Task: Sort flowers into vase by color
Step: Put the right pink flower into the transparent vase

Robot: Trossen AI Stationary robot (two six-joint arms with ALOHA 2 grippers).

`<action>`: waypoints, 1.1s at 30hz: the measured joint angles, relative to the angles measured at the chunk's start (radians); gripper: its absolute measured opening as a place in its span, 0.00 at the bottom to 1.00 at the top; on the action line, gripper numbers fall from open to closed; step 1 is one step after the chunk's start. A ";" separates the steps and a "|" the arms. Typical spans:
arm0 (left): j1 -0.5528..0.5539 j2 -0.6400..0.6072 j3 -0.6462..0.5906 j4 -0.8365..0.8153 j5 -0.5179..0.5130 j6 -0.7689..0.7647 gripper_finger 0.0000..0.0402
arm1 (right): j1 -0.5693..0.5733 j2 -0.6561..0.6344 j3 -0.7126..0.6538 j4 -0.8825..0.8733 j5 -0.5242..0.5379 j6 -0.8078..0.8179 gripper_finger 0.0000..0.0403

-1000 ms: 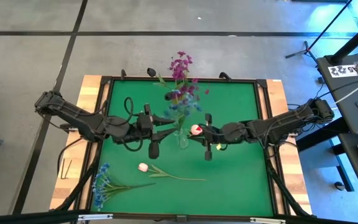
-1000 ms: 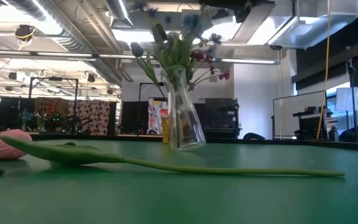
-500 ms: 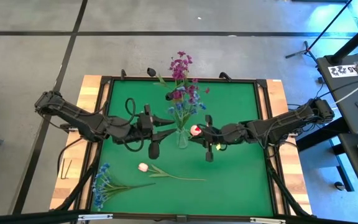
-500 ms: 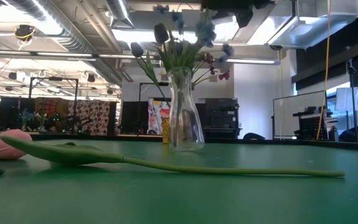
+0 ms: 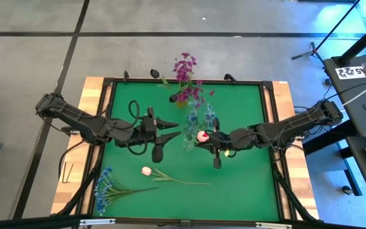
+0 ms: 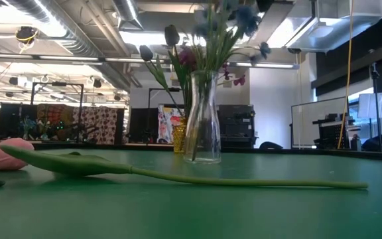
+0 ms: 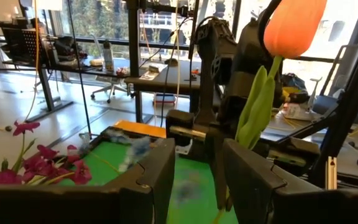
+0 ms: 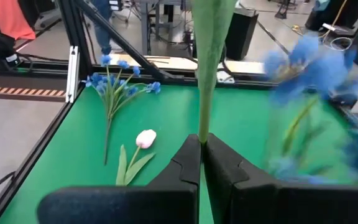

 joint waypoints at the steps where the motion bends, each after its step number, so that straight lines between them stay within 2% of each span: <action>1: 0.000 0.000 0.000 -0.001 0.000 -0.004 0.32 | 0.000 0.000 0.008 -0.013 0.001 -0.001 0.02; 16: 0.000 0.000 0.000 -0.007 0.000 -0.011 0.32 | -0.005 0.000 0.022 -0.056 0.010 -0.015 0.04; 21: 0.000 0.000 0.000 -0.007 0.000 -0.011 0.32 | -0.005 0.000 0.022 -0.055 0.012 -0.019 0.13; 28: 0.000 0.000 0.000 -0.015 0.000 -0.013 0.32 | -0.005 0.000 0.022 -0.046 0.080 -0.020 0.30; 33: 0.000 0.000 0.000 -0.020 0.000 -0.013 0.32 | -0.005 0.000 0.022 -0.035 0.080 -0.028 0.37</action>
